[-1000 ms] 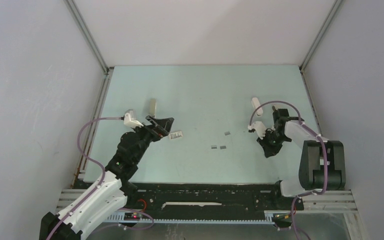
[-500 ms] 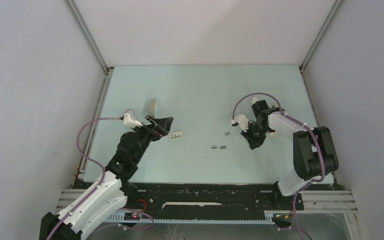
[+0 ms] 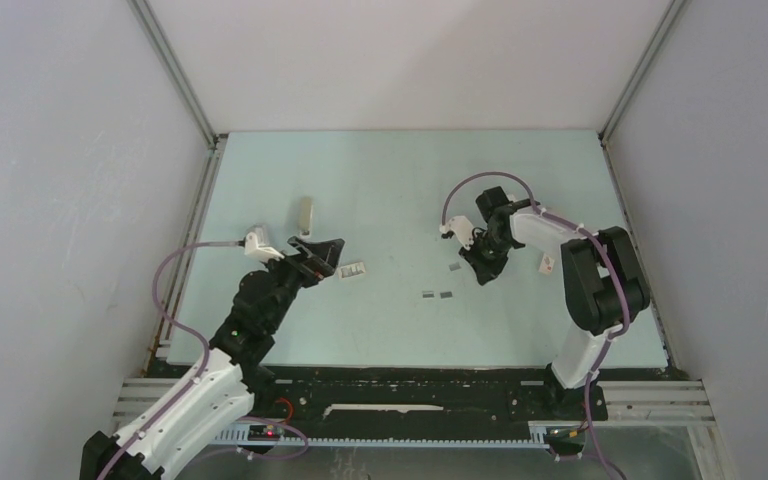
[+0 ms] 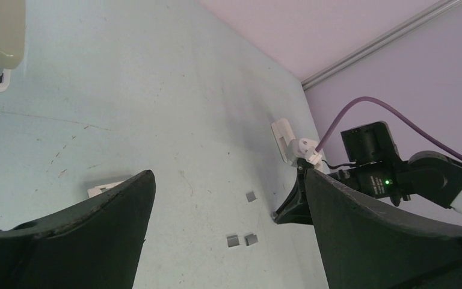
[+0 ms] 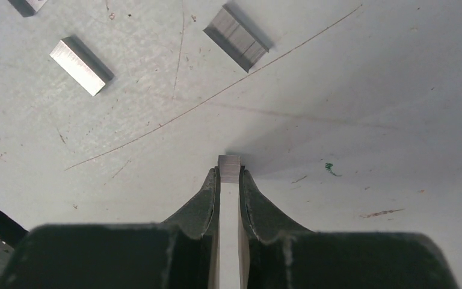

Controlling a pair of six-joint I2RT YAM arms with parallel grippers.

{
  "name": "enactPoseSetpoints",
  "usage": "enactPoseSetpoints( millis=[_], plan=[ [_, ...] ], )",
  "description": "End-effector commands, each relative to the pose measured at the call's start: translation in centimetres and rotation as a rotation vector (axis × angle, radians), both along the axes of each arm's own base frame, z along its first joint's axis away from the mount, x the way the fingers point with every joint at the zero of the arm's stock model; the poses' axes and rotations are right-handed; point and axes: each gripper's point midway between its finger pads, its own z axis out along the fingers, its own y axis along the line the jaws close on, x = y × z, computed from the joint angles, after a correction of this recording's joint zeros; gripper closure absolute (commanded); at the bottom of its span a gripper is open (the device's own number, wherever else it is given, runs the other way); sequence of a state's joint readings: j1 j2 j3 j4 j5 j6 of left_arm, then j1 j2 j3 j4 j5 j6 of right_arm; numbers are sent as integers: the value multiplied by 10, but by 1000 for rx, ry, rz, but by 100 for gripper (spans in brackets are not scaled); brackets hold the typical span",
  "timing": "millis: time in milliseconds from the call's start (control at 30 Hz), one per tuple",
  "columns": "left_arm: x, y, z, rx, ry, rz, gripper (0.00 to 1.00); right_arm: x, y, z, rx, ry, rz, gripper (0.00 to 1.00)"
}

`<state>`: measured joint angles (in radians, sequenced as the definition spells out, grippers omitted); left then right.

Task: Unload the staples from the stapler
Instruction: Move the staple to the center of the board, then move the staple box to the center of the board.

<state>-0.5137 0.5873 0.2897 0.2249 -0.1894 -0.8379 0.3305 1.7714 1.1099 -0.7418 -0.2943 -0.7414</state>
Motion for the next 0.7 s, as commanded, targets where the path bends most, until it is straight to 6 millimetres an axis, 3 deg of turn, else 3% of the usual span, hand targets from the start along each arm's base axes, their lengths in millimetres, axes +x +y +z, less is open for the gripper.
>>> enactPoseSetpoints(
  millis=[0, 300, 667],
  plan=[
    [2, 8, 2, -6, -30, 39, 0, 9, 8, 6, 17, -11, -28, 83],
    [3, 5, 8, -10, -36, 26, 0, 11, 7, 30, 52, -61, -53, 52],
    [4, 1, 10, -28, -38, 13, 0, 7, -1, 78, 143, -110, -105, 44]
  ],
)
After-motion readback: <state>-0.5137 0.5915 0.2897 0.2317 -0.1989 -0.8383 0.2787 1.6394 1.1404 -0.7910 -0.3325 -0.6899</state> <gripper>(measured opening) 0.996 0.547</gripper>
